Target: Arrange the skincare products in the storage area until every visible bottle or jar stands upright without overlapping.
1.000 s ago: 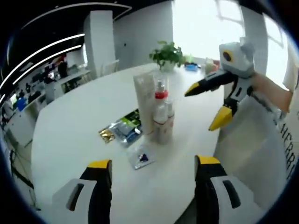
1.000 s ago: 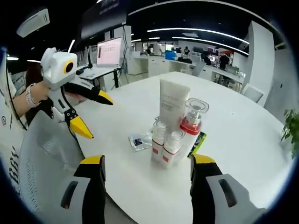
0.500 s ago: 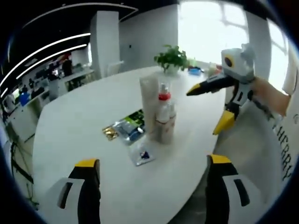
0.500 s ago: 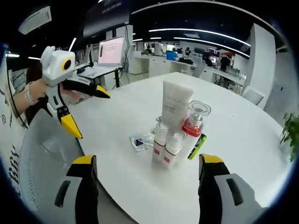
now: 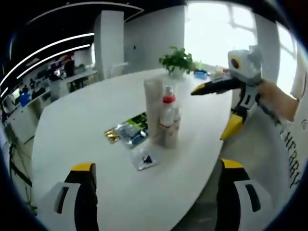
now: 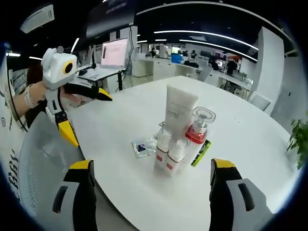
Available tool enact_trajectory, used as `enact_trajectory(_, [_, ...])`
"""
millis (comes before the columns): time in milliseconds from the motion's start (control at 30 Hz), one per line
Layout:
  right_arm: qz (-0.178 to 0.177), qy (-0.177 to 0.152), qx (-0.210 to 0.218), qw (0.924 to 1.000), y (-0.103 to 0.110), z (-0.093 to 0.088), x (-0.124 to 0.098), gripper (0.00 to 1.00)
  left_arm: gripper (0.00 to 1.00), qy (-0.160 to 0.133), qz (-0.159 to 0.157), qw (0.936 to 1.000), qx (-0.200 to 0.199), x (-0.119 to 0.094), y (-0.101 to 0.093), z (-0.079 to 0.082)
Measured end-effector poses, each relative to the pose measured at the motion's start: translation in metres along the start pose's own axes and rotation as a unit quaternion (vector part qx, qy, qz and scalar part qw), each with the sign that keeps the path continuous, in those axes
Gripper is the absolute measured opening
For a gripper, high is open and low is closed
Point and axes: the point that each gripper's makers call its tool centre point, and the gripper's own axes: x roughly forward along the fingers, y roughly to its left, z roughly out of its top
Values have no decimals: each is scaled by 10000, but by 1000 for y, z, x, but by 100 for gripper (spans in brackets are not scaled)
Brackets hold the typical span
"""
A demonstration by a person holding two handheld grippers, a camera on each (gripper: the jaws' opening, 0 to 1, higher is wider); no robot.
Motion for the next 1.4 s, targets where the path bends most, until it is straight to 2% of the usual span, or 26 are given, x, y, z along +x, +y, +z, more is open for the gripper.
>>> enact_trajectory(433, [105, 47, 97, 9999, 2, -2, 4, 100, 99, 110, -26, 9999, -32, 5, 0, -5])
enact_trajectory(900, [181, 26, 216, 9996, -8, 1, 5, 100, 99, 185, -107, 9997, -74, 14, -2, -6])
enact_trajectory(1400, [277, -561, 736, 9953, -48, 29, -7, 100, 99, 230, -200, 9995, -81, 22, -1, -4])
